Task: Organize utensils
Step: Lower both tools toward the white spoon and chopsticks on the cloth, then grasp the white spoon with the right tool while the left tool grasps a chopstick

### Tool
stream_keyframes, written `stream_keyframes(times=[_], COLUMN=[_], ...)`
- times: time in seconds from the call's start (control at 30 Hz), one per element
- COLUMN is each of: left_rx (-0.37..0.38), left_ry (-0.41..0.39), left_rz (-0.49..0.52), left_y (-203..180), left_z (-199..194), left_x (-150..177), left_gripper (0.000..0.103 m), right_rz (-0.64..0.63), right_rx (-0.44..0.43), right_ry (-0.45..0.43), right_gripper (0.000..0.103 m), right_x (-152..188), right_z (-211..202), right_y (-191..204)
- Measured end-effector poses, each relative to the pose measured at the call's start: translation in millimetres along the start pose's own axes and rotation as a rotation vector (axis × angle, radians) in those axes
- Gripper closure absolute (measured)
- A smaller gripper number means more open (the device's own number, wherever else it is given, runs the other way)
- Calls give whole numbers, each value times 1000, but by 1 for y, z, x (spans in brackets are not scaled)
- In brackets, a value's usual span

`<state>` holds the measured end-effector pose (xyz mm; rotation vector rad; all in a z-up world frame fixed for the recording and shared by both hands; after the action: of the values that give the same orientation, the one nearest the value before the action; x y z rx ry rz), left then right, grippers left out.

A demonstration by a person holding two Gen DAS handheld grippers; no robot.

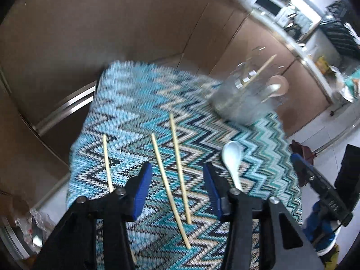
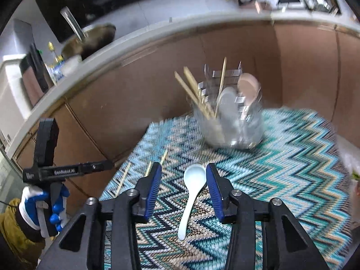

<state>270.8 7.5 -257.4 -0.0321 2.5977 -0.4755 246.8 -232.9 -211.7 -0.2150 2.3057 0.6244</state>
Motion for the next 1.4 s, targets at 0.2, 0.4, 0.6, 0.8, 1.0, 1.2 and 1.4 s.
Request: stream_keyframes(times=[0.2,0.4,0.6,0.8,1.0,1.2,1.4], left_rx=[-25,-36,-41,-59,-82,-93,-90], left_ry=[108,157,185,212,240,213,158], left_rz=[9,1,17,52,54,53,64], left_y=[10,16,15,9,11,14,8], left_z=[45,67,78,85,94,90,72], left_x=[-7,-12,-14,-14,-9,-7,-8], left_gripper=[63,68,74,82,93,96,97], right_rz=[-3,10,-36,-91,-151,-160,-175], right_rx=[-4,-52,-77,-87,-98,-73,-27], right_ry=[158,215,246,281,325,291,224], right_gripper=[67,70,75,84,94,96,97], right_x=[13,14,11,12,16,13,7], right_z=[76,109,123,134,137,122,91], right_y=[-25,-41,-38,-32,-28,-29,-24])
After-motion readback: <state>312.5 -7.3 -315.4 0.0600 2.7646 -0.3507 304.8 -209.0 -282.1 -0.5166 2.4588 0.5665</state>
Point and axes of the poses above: each gripper's, at about its wrist camera, not at the fingertips, and z roughly the way its jaws point, y to its left, x to its underside, the point moved 7 cm from there along z, roughly the way its jaws point, and after that the axes turned 1 degree about z, right-handed, at the moved point
